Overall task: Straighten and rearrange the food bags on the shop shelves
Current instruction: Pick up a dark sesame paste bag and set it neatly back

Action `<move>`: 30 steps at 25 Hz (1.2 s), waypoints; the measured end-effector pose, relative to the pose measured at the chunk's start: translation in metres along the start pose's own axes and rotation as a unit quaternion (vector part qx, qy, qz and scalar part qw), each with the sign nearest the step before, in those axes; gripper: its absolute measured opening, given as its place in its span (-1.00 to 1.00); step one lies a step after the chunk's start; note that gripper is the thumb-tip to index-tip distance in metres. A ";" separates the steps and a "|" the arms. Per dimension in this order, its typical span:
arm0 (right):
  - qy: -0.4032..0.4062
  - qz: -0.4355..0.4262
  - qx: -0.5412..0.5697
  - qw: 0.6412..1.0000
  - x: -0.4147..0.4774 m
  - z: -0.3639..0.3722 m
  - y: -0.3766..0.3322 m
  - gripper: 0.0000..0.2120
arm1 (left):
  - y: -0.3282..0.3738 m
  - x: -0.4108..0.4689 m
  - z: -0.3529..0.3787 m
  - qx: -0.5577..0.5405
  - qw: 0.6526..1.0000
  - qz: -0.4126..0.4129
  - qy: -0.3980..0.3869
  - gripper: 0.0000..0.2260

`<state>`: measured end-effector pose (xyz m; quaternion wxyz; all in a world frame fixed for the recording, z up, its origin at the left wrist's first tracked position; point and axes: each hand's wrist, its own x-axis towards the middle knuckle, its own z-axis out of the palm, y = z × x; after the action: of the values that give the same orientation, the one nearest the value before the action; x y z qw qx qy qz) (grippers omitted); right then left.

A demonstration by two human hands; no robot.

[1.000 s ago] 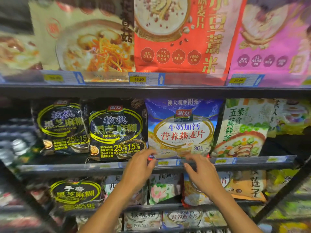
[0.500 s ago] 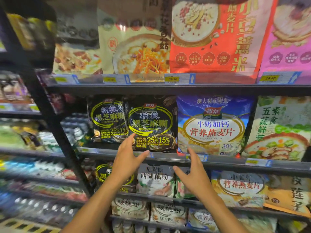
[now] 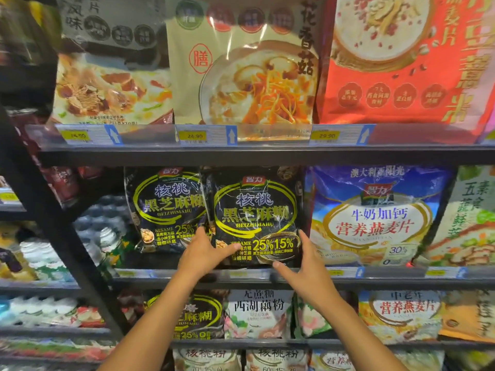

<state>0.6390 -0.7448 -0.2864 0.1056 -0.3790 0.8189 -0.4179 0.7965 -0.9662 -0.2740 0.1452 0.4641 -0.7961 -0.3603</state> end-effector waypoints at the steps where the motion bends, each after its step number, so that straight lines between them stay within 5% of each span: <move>1: 0.010 0.010 -0.004 1.000 0.008 0.006 -0.001 -0.01 | -0.003 0.010 0.000 0.011 1.000 0.004 -0.005 0.09; 6: 0.035 0.065 -0.028 0.997 0.030 0.025 -0.004 -0.09 | -0.007 0.027 0.002 0.059 0.998 0.022 0.019 -0.17; 14: 0.038 0.080 -0.037 0.995 0.025 0.029 -0.005 -0.12 | -0.013 -0.001 0.021 0.052 0.987 0.067 0.133 -0.23; 25: 0.026 0.092 -0.012 0.995 0.020 0.019 -0.013 -0.20 | -0.011 0.010 0.012 -0.155 0.987 0.009 0.040 -0.31; 30: 0.026 0.082 -0.038 0.996 0.020 0.021 -0.012 -0.24 | -0.018 0.016 -0.001 -0.139 0.990 0.008 -0.030 -0.25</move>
<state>0.6423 -0.7762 -0.2873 0.1039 -0.3035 0.8647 -0.3864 0.8001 -0.9856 -0.2882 0.1876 0.4222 -0.7456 -0.4803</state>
